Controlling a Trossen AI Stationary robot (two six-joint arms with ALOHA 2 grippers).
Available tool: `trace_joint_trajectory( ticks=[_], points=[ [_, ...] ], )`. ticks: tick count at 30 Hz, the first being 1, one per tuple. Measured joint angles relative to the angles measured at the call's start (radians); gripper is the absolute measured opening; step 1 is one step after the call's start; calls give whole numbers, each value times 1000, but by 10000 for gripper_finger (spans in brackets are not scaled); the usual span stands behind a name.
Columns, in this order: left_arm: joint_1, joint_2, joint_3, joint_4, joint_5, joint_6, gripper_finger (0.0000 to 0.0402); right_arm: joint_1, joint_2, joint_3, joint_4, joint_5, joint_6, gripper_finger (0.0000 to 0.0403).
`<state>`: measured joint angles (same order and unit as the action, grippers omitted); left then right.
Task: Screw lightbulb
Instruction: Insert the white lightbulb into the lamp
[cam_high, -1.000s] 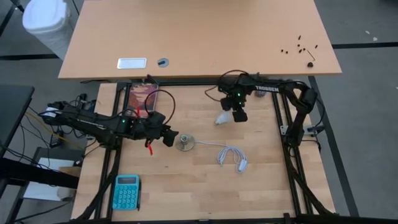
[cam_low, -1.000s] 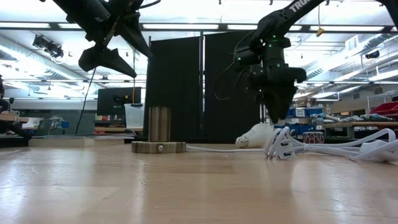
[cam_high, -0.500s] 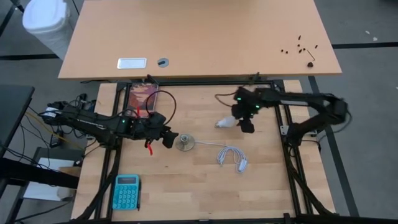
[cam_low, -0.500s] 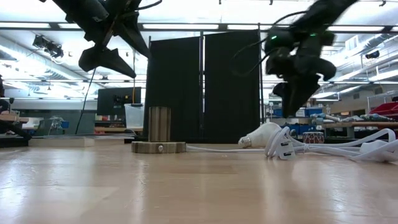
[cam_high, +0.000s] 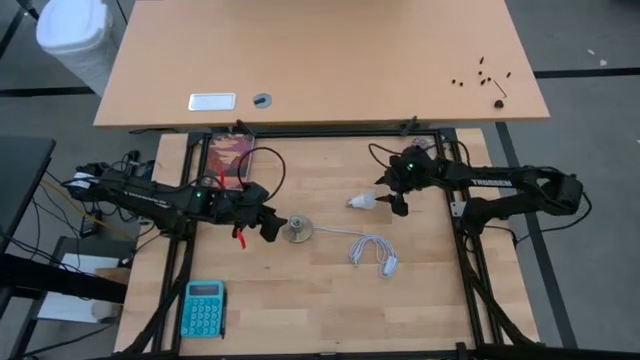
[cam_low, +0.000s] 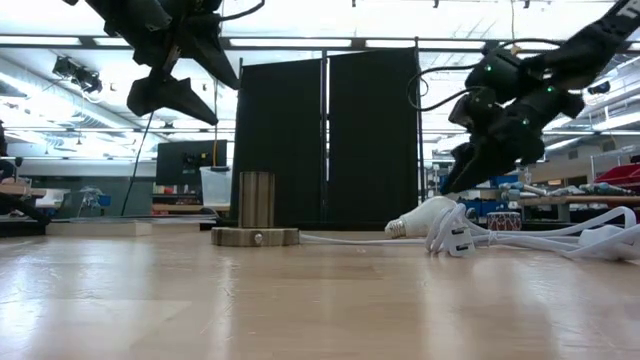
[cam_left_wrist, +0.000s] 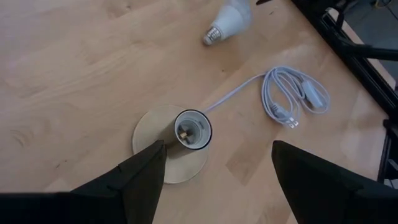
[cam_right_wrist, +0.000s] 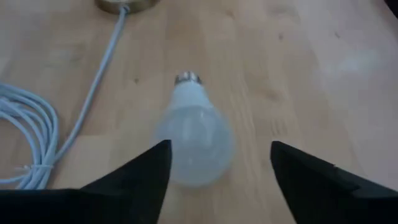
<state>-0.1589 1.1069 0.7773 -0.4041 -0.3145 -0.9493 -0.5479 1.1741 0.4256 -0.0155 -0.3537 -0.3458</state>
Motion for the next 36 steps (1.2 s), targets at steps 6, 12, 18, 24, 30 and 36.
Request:
trace_joint_trajectory(
  ticks=[6, 12, 18, 24, 30, 36],
  points=[
    [0, 0, 0, 20, 24, -1, 294, -2, 83, 0, 106, -119, 12, 338],
    [1, 0, 0, 19, 40, -4, 294, 30, 166, 0, 190, -130, 12, 352],
    [2, 0, 0, 19, 39, -5, 294, 77, 284, 0, 255, -130, 46, 353],
    [2, 0, 0, 19, 21, -6, 294, 122, 375, 0, 377, -89, 51, 353],
    [2, 0, 0, 27, 21, -22, 294, 158, 466, 0, 519, -44, 98, 353],
    [2, 0, 0, 28, 21, -27, 294, 189, 562, 1, 661, -14, 149, 353]
  ],
)
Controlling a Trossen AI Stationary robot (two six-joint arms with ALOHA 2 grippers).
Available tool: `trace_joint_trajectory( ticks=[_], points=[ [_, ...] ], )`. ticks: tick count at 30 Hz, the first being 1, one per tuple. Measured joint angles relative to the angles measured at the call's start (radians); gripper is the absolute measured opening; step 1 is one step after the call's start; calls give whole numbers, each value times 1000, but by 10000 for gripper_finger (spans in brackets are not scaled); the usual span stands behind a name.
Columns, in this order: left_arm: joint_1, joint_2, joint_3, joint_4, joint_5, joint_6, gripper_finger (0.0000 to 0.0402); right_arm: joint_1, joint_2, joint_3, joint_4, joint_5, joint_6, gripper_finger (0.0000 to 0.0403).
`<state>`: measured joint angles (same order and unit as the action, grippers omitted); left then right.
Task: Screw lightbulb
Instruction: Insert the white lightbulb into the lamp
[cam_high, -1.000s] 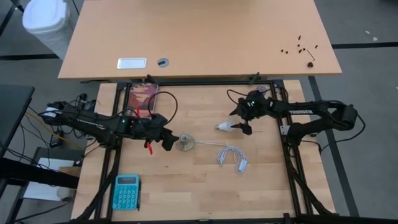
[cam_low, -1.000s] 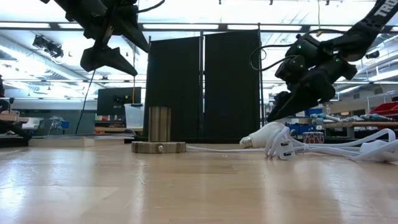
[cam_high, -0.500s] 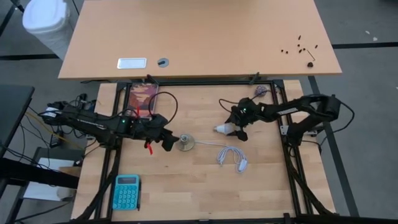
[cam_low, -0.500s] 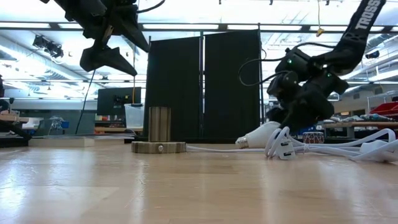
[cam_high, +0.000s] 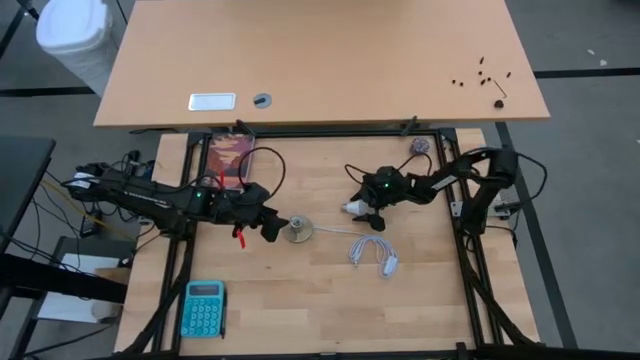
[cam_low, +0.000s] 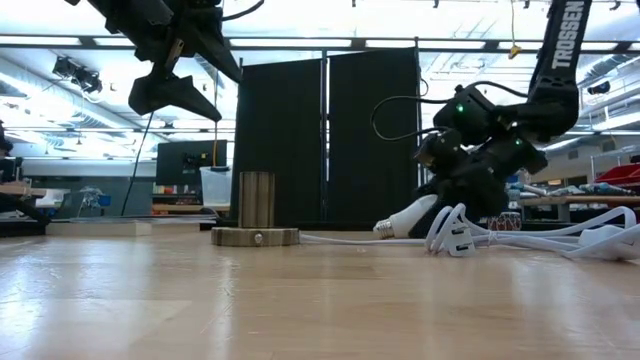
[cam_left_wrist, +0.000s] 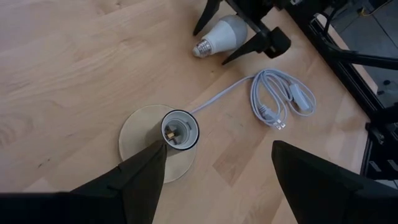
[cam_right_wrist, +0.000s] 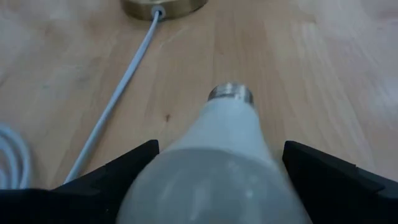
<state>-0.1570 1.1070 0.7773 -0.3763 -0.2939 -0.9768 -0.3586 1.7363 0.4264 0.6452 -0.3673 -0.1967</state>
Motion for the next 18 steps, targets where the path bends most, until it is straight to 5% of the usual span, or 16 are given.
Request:
trace_joint_trajectory(
  ticks=[8, 18],
  points=[
    [0, 0, 0, 0, 0, -1, 294, 8, 83, 1, 143, 27, 16, 341],
    [0, 0, 0, 6, -1, -1, 294, 7, 69, 1, 128, 39, 19, 247]
  ],
)
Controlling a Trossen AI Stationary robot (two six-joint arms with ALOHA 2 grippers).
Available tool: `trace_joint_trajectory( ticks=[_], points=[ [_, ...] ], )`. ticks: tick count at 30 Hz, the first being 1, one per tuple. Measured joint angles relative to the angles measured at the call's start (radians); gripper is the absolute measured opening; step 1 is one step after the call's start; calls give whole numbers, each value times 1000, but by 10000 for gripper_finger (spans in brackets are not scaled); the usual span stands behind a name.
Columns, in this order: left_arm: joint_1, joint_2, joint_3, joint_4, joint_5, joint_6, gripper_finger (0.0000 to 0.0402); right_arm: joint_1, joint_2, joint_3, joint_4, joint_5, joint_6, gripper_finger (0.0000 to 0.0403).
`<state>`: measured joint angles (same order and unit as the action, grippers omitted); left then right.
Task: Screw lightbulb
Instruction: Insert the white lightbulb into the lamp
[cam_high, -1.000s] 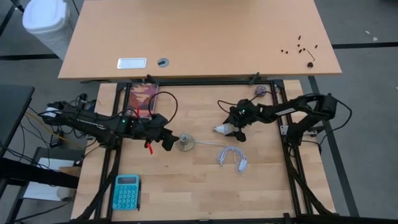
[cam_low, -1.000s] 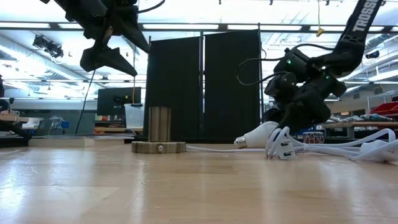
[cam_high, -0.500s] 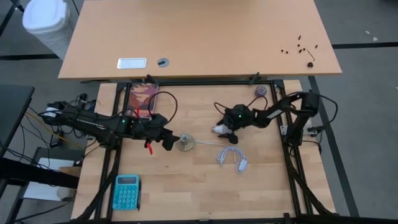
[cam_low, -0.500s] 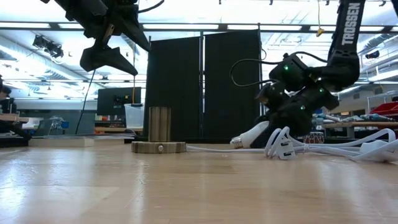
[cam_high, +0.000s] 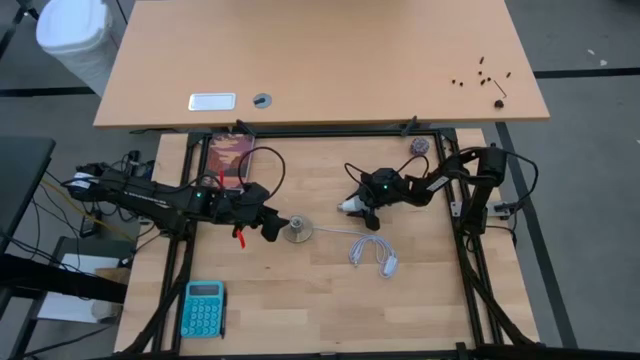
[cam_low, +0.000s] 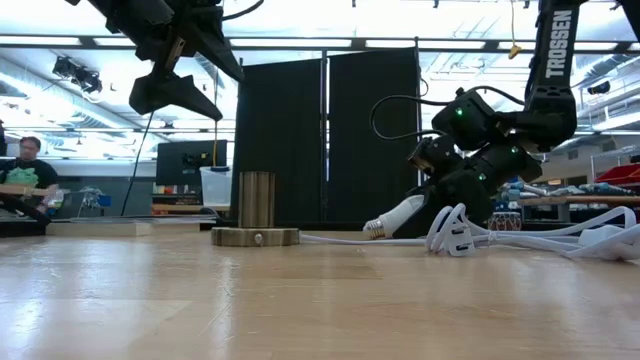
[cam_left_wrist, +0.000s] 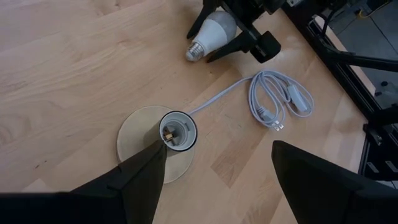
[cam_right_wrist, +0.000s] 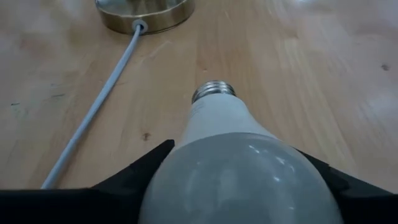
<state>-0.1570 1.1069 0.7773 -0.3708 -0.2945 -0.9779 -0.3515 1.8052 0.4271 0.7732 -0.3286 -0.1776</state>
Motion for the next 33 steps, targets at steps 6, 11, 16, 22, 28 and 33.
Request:
trace_joint_trajectory(
  ticks=[6, 11, 16, 22, 28, 33],
  points=[
    [0, 0, 0, -2, 2, 1, 294, 1, -59, -3, -54, -10, 23, 261],
    [-15, 0, 0, -44, 81, 2, 294, 7, -222, 43, -313, -24, 50, 272],
    [-56, 0, 0, -178, 104, 3, 294, 43, -375, 196, -699, -32, 8, 249],
    [-78, 0, -12, -261, 96, 4, 294, 65, -404, 330, -926, 19, 9, 266],
    [-101, 4, -168, 4, 83, 9, 294, 91, -400, 510, -1086, 38, 7, 267],
    [-113, 71, -318, 312, 2, 62, 294, 110, -398, 601, -1093, 52, 26, 251]
  ],
)
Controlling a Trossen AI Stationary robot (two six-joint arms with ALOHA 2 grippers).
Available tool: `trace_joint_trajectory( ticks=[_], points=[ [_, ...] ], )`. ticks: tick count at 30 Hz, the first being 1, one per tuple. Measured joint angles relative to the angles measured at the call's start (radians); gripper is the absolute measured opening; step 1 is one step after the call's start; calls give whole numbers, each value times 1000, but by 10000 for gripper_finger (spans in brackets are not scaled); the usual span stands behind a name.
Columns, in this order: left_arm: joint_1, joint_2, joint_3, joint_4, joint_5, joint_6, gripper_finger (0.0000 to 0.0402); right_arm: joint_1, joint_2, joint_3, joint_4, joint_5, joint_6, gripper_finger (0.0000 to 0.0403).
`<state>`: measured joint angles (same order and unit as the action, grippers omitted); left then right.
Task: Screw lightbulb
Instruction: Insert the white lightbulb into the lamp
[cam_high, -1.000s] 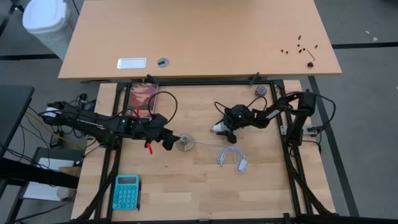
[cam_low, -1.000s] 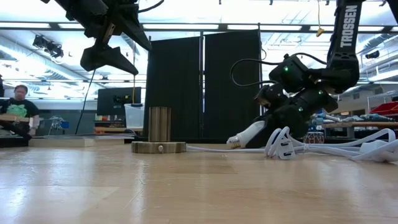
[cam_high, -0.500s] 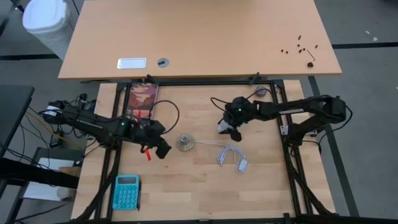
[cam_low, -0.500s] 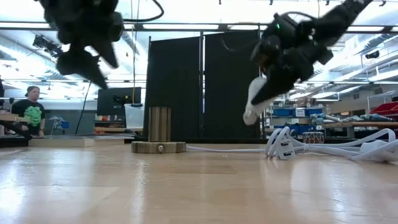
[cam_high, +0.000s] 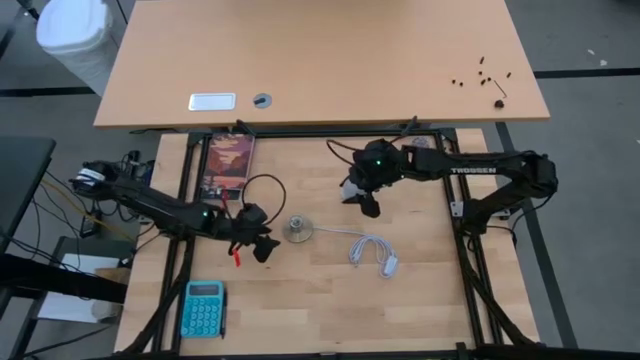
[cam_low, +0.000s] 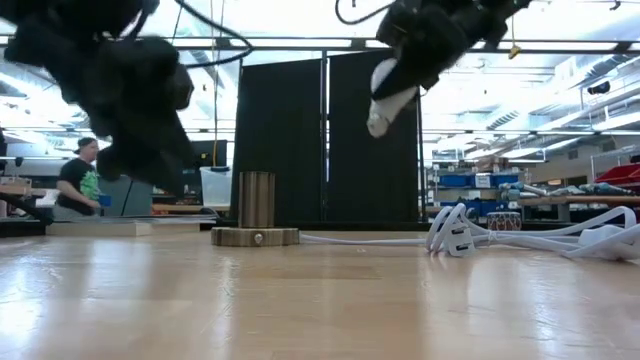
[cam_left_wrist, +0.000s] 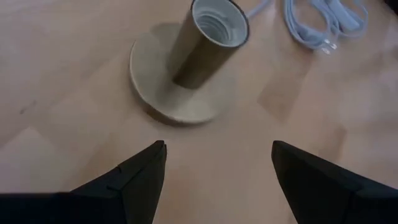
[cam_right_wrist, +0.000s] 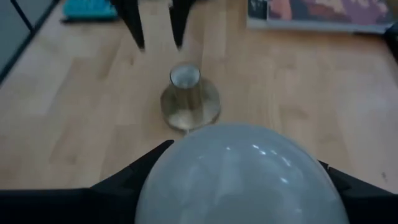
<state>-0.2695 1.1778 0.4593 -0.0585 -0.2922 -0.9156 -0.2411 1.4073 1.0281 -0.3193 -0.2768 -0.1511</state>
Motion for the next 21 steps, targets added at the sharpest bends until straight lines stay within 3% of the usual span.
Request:
trace_joint_trajectory(
  ticks=[6, 13, 21],
  points=[
    [0, 102, -24, 62, -97, 73, 294, 34, 67, 108, -66, 24, 61, 274],
    [0, 212, -21, 231, -180, 451, 294, 68, 187, 210, -100, 24, 74, 263],
    [21, 297, -20, 362, -221, 470, 294, 66, 233, 233, -84, 22, 96, 270]
  ],
)
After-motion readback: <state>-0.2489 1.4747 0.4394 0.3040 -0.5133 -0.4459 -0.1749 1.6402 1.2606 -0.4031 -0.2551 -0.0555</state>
